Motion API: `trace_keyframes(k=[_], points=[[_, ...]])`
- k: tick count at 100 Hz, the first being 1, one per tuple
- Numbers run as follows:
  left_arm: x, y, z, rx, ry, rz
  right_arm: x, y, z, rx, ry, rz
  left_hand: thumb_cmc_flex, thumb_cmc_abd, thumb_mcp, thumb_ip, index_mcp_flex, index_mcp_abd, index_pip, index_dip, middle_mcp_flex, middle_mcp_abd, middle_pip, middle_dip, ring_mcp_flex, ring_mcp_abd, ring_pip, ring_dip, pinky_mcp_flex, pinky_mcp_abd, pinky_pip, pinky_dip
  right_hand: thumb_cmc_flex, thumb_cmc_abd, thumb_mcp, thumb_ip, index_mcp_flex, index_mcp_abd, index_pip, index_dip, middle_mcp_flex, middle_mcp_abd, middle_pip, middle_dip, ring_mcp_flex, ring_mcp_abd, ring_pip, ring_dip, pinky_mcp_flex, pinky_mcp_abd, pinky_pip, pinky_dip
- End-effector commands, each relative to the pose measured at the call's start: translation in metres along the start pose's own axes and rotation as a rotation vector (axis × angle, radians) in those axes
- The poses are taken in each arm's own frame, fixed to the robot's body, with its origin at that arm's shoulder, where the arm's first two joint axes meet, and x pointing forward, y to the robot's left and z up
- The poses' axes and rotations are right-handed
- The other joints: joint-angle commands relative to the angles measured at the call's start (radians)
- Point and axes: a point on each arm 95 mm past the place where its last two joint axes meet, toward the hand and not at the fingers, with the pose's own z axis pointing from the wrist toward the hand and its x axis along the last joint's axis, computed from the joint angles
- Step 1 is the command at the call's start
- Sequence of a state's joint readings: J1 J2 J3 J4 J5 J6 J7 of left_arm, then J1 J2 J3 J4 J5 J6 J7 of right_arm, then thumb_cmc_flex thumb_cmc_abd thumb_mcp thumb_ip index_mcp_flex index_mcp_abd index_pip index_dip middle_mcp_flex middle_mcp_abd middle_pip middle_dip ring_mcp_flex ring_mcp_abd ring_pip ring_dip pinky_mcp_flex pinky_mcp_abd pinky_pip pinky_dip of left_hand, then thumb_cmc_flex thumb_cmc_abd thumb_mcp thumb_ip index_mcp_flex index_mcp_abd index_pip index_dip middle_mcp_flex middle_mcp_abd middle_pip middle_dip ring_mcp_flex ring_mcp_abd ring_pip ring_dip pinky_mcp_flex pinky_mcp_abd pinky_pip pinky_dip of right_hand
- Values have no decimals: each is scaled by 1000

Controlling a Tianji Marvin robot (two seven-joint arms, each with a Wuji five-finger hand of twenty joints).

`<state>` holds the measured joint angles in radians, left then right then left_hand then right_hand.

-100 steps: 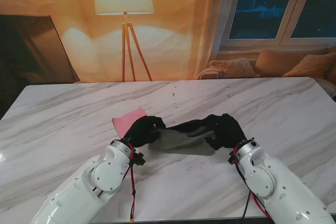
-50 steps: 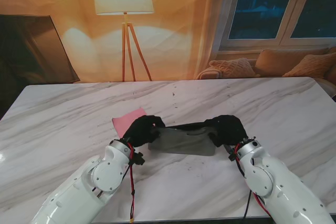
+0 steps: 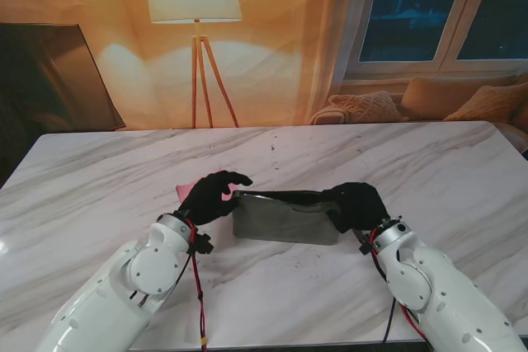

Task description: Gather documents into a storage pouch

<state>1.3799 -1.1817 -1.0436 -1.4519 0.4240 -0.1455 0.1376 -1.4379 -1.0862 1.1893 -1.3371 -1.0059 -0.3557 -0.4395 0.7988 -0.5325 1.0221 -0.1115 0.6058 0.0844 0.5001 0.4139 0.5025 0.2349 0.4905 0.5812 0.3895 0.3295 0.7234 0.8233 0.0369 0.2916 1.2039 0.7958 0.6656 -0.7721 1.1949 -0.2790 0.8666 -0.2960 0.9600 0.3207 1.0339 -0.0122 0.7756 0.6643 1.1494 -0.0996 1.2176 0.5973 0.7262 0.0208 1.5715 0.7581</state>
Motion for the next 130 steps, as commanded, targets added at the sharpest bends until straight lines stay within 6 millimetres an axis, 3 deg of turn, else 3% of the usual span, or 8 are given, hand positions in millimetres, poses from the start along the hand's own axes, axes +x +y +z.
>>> trace_keyframes(k=[1, 40, 66, 89, 106, 117, 121, 130], points=[[-4, -11, -3, 5, -14, 19, 0, -2, -2, 22, -1, -7, -27, 15, -19, 32, -48, -6, -42, -19, -44, -16, -22, -28, -42, -15, -27, -16, -27, -25, -15, -13, 48, 31, 15, 1, 113, 16, 118, 28, 28, 21, 1, 0, 48, -53, 52, 1, 14, -8, 62, -10], [-29, -50, -19, 33, -139, 116, 3, -1, -4, 20, 13, -18, 30, 57, -27, 52, -74, -4, -107, -32, -55, -24, -40, -47, -48, -23, -64, -32, -33, -30, -40, -12, 46, 42, 9, 0, 107, 18, 117, 34, 21, 23, 9, 16, 59, -60, 89, 12, 27, -12, 92, -11], [-52, -66, -29, 15, -251, 206, 5, -2, -4, 19, 19, -8, -30, 45, -42, 53, -92, 25, -137, -39, -58, -21, -25, -34, -64, -17, -54, -21, -41, -37, -30, 2, 41, 46, 7, -1, 103, 20, 117, 39, 21, 23, 8, 20, 62, -67, 102, 14, 29, -14, 103, -11], [-78, -67, -28, 26, -378, 204, 6, -2, -5, 27, 21, -4, -59, 45, -72, 45, -112, 71, -167, -40, -56, 9, 56, 78, -88, 22, 73, 93, -4, -63, 74, 98, 41, 48, 7, -1, 103, 20, 116, 40, 22, 23, 7, 21, 62, -67, 105, 13, 29, -16, 105, -14], [-93, -65, -22, 31, -449, 210, 6, -2, -5, 36, 24, -2, -98, 56, -121, 43, -163, 107, -218, -56, -84, 39, 112, 176, -88, 58, 213, 216, 111, -98, 178, 338, 40, 48, 5, -1, 102, 20, 115, 42, 22, 22, 6, 22, 61, -69, 105, 12, 28, -16, 106, -15], [-103, -65, -18, 14, -495, 230, 7, -2, -5, 37, 26, 0, -126, 65, -154, 41, -166, 120, -229, -53, -78, 61, 153, 227, -17, 109, 312, 269, 275, -101, 289, 448, 40, 48, 6, -1, 102, 20, 115, 42, 23, 22, 6, 22, 61, -70, 105, 12, 28, -16, 106, -16], [-107, -64, -16, 14, -511, 234, 7, -2, -5, 37, 27, 1, -131, 65, -159, 41, -158, 124, -228, -52, -64, 71, 168, 241, 53, 144, 363, 284, 374, -97, 348, 452, 40, 48, 6, -1, 102, 20, 114, 43, 22, 22, 6, 22, 61, -70, 105, 12, 28, -16, 106, -17], [-115, -62, -11, 13, -547, 241, 7, -2, -5, 38, 28, 4, -153, 74, -184, 41, -148, 129, -225, -49, -30, 83, 201, 277, 197, 173, 482, 286, 606, -132, 535, 270, 39, 49, 6, -1, 102, 20, 114, 43, 23, 22, 6, 23, 60, -70, 106, 11, 28, -16, 107, -17]])
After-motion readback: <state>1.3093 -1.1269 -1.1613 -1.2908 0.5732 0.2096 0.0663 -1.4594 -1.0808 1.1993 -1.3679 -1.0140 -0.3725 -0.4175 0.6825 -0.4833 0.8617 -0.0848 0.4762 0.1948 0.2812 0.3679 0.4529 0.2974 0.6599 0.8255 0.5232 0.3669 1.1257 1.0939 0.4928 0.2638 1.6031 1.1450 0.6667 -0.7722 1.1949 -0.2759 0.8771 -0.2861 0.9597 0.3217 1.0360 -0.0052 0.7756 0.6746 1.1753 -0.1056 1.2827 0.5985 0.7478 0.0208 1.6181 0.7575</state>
